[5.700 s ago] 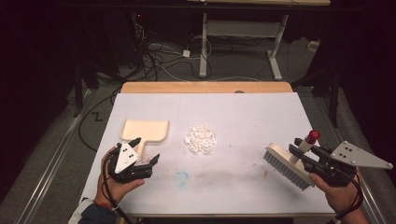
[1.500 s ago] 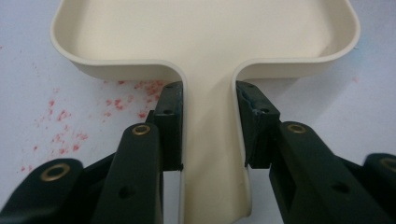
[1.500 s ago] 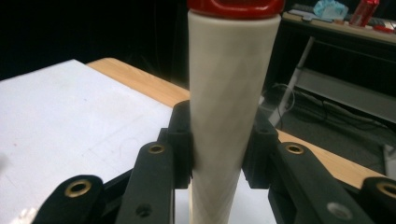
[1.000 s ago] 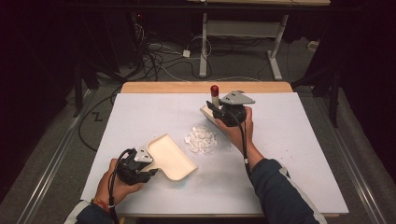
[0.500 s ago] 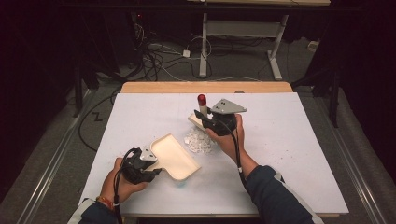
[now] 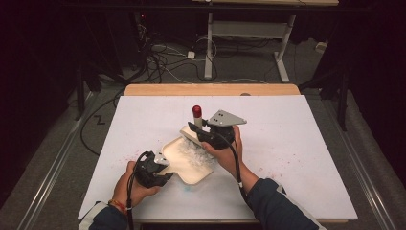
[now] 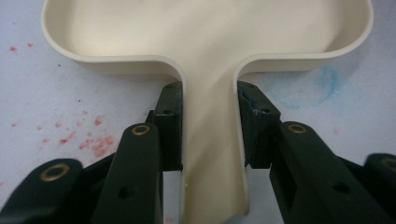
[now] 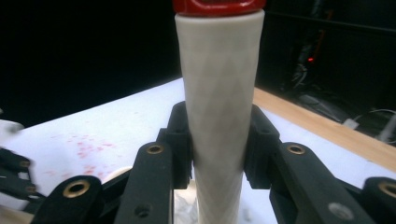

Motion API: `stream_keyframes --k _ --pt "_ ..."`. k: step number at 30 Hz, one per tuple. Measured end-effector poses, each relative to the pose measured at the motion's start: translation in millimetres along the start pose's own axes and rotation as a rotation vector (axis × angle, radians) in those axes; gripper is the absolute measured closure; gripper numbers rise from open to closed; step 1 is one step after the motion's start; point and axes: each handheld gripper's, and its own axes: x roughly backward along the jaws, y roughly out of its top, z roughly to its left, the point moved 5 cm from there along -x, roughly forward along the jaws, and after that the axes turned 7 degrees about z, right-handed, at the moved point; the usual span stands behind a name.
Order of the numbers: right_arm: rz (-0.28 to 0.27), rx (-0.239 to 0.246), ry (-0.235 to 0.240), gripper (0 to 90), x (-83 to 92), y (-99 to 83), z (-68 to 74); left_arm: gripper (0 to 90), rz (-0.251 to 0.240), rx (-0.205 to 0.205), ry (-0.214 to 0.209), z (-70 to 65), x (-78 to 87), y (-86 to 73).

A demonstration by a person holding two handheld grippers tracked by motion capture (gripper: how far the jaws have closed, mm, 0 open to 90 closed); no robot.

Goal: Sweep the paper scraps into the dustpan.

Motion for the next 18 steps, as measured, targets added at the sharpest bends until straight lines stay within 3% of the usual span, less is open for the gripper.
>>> stream_keyframes --k 4,6,15,18 --pt "-0.001 0.011 0.011 69.9 -0.3 2.3 13.0 63.6 -0.002 0.021 -0.006 -4.0 -1.9 3.5" --pt "0.012 0.054 0.000 69.8 -2.4 3.1 22.7 63.6 -0.004 0.026 -0.011 -3.9 -2.7 3.3" --pt "0.001 0.044 0.022 70.2 5.9 10.2 30.0 63.6 -0.010 0.038 -0.006 -3.9 -5.4 4.4" --pt "0.000 0.070 -0.003 70.2 8.9 10.5 31.5 63.6 -0.010 0.042 -0.013 -3.8 -5.9 4.5"
